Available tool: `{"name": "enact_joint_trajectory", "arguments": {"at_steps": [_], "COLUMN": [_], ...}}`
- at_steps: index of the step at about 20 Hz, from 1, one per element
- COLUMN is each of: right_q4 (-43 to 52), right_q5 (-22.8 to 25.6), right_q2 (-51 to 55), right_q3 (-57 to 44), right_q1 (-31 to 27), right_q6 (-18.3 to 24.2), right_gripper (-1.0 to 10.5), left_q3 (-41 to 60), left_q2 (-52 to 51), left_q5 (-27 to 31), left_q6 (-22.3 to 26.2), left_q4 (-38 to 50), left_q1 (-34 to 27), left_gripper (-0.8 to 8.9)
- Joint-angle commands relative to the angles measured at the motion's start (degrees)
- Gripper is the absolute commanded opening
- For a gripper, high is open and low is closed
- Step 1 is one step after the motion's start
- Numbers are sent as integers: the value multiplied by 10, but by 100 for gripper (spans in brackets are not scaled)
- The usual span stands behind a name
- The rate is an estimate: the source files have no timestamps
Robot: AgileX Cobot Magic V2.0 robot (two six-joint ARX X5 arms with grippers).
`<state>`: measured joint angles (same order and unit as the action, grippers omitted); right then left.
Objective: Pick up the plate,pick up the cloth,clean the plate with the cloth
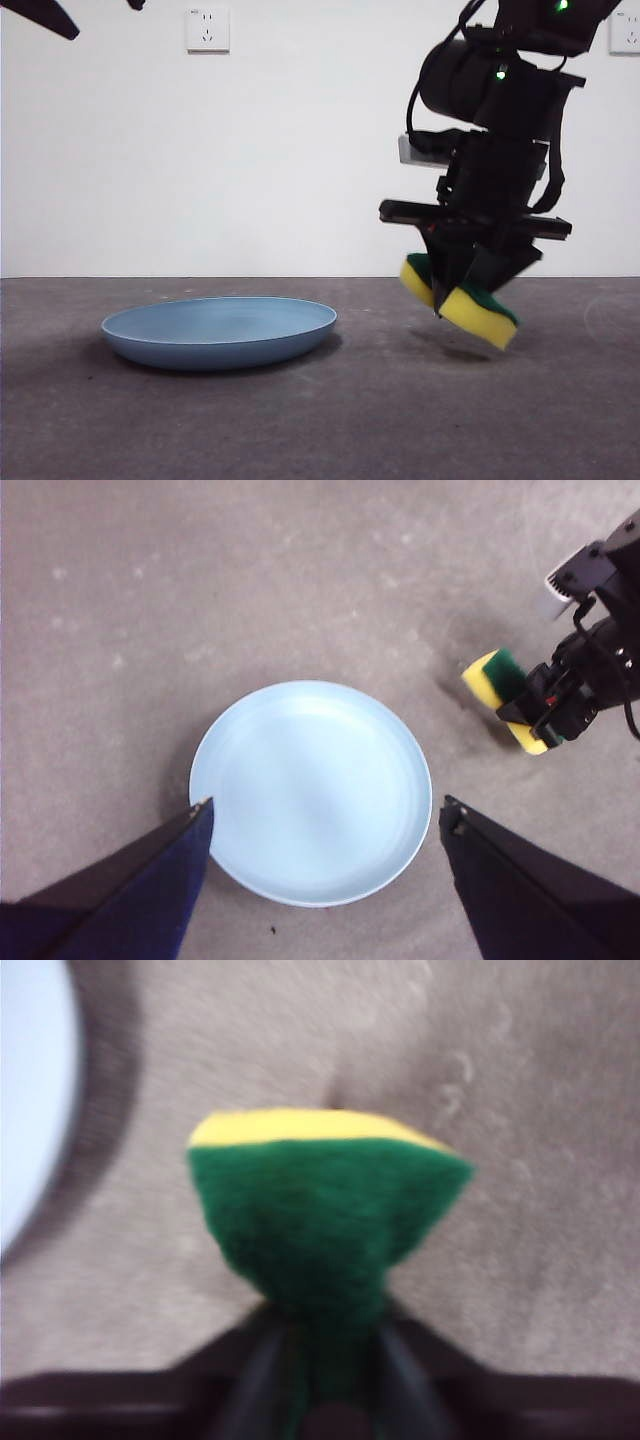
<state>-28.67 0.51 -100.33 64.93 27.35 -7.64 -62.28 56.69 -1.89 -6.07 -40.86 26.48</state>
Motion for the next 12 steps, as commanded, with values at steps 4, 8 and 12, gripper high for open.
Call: {"name": "enact_joint_trajectory", "arguments": {"at_steps": [4, 8, 12], "right_q4": [-2, -1, 0], "right_q5": [-2, -2, -2], "right_q2": [-4, -4, -4], "right_q3": [-6, -6, -6], "right_q1": [0, 0, 0], "right_q6": [-5, -5, -5], "right_gripper": [456, 510, 510], "left_q3": [0, 0, 0], "left_q2": [1, 2, 2], "left_q5": [3, 3, 3], "left_q6": [-4, -3, -3], "left_q4": [-2, -2, -4], "left_q1": [2, 2, 2], "left_gripper": [377, 377, 377]}}
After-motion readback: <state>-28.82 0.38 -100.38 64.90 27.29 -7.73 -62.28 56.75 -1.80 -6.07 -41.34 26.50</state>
